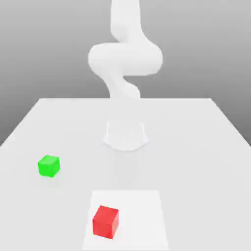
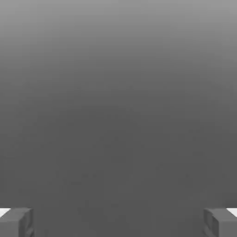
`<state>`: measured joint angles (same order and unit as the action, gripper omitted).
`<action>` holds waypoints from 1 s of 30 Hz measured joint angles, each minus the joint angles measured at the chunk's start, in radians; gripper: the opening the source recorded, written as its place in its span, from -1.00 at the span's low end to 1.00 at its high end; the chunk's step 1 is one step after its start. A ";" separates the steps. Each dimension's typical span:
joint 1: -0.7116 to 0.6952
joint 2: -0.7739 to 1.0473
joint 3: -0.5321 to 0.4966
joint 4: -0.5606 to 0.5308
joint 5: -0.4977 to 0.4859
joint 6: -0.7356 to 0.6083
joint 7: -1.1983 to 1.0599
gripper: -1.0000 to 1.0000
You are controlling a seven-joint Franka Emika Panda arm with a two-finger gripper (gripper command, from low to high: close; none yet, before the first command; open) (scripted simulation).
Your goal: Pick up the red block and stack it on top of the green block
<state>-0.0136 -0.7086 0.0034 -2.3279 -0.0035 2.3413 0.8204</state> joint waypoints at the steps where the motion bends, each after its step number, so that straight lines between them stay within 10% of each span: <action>1: -0.006 0.039 0.001 -0.012 -0.002 0.018 0.009 0.00; 28: -0.090 1.022 -0.007 -0.232 0.008 0.532 0.159 0.00; 29: -0.090 1.041 -0.007 -0.229 0.008 0.548 0.159 -1.00; 30: -0.090 1.041 -0.007 -0.229 0.008 0.548 0.159 -1.00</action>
<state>-0.1037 0.3325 -0.0034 -2.5568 0.0046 2.8895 0.9797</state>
